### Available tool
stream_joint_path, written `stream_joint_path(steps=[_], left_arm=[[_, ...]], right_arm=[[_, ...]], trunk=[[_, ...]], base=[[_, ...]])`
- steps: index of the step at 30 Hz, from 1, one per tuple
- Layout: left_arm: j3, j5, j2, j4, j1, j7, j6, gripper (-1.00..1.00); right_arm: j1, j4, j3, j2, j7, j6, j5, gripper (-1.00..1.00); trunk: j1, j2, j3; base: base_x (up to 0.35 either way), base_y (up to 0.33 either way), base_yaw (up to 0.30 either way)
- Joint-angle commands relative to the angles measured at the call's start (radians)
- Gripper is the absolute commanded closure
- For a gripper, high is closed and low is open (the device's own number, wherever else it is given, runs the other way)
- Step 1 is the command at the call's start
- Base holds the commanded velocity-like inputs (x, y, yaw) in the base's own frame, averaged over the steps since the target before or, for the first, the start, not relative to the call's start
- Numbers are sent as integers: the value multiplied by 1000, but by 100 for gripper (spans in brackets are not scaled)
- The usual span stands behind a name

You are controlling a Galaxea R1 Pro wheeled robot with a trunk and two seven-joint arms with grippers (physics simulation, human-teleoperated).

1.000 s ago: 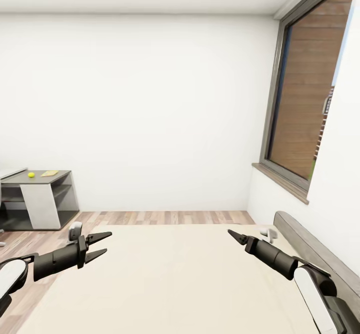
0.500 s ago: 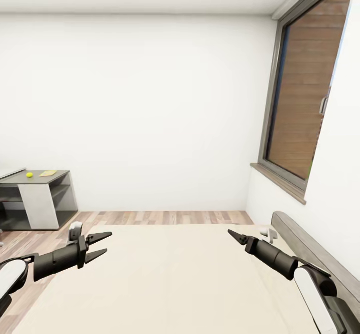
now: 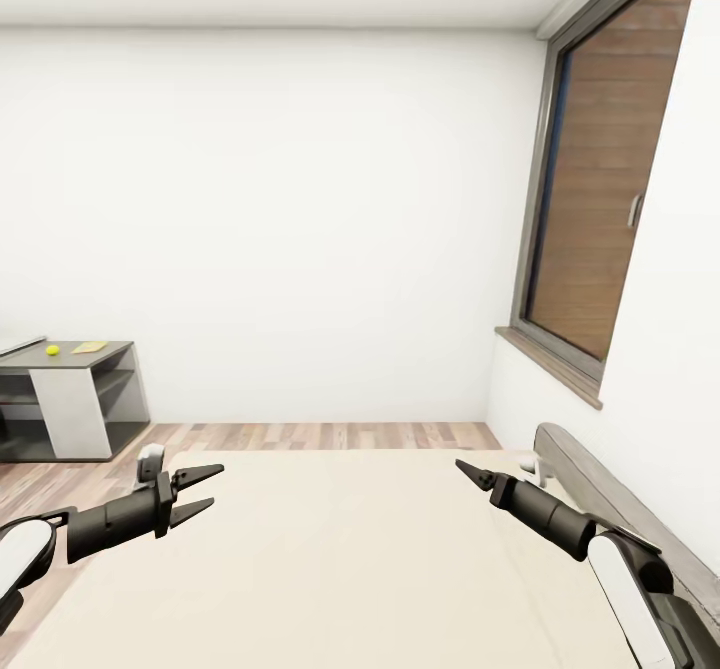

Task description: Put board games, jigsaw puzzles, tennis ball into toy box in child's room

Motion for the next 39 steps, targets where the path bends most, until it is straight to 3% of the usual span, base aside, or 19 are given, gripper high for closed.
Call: stream_joint_path(steps=[1, 26, 39], left_arm=[[-1, -6, 1, 1, -1, -8, 1, -100], [-1, -6, 1, 1, -1, -8, 1, -100], [-1, -6, 1, 1, -1, -8, 1, -100]], right_arm=[[-1, 0, -1, 0, 1, 7, -5, -100], [-1, 0, -2, 0, 1, 7, -5, -100], [-1, 0, -3, 0, 1, 7, -5, -100]], trunk=[[0, -1, 0], [0, -1, 0], [0, -1, 0]], base=[[0, -225, 0], [0, -225, 0], [0, -110, 0]])
